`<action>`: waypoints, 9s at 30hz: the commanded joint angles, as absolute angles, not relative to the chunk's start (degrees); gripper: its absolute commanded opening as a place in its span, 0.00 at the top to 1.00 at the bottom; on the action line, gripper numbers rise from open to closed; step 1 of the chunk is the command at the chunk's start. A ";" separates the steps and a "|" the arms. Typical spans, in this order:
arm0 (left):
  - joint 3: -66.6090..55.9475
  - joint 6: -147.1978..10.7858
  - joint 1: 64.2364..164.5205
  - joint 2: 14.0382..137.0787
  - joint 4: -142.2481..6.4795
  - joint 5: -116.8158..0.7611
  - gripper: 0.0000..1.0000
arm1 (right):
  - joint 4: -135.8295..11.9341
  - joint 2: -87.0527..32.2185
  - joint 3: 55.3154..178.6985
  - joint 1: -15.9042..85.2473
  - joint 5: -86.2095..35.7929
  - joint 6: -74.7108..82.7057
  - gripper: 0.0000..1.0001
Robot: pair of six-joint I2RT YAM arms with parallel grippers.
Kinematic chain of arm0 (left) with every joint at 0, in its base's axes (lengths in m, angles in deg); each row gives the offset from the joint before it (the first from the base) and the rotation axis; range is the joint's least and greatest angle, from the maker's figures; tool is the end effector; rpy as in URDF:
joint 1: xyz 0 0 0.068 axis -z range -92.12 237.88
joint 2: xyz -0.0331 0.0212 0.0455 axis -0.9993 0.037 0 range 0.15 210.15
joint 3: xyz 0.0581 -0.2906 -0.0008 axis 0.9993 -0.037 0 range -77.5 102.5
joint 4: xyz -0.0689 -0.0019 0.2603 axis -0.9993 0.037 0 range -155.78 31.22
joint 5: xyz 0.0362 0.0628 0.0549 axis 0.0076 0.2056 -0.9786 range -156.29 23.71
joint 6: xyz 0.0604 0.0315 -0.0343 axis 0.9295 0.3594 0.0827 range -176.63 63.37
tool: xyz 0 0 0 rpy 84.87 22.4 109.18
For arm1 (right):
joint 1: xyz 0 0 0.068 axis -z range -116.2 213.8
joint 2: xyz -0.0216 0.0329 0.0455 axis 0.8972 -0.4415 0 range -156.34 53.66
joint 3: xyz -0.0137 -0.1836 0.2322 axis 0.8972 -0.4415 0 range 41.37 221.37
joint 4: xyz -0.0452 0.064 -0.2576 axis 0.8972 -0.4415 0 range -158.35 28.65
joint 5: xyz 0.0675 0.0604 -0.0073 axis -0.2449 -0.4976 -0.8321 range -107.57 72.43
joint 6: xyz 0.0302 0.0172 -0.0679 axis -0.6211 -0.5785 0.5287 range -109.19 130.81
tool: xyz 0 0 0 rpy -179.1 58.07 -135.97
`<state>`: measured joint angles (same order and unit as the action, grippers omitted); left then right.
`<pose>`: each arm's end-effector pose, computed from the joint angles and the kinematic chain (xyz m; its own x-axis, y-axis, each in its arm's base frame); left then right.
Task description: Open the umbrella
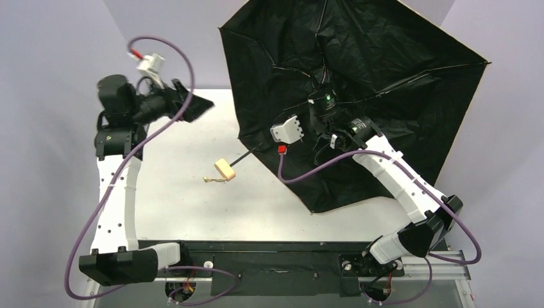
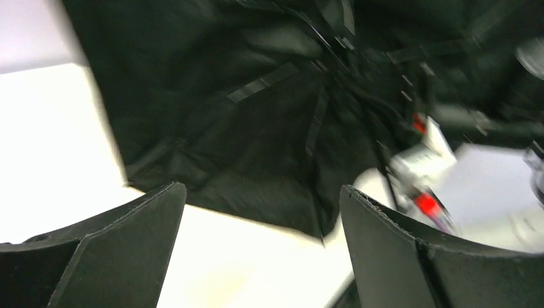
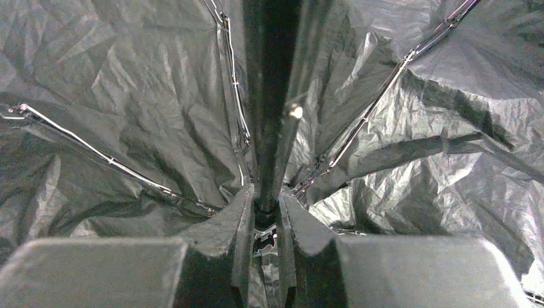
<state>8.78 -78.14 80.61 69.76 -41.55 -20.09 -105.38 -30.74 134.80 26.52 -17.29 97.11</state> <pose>0.2664 -0.0131 0.4983 -0.3496 -0.3005 -0.8874 0.5309 0.7169 -0.4519 0.2756 0.2094 0.4198 0.5717 -0.8189 -0.0500 -0.4944 -0.2952 -0.8176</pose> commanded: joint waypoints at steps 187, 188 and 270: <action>-11.89 -34.92 124.62 97.46 3.17 -68.28 1.00 | -57.39 -36.91 147.64 59.44 -23.35 136.00 0.83; -9.29 -35.23 124.62 97.01 3.01 -66.04 1.00 | -57.26 -34.90 145.61 58.71 -23.97 136.12 0.79; -52.71 -88.49 118.71 51.30 -78.61 -41.31 1.00 | -114.14 33.18 84.17 15.94 -13.95 51.27 0.24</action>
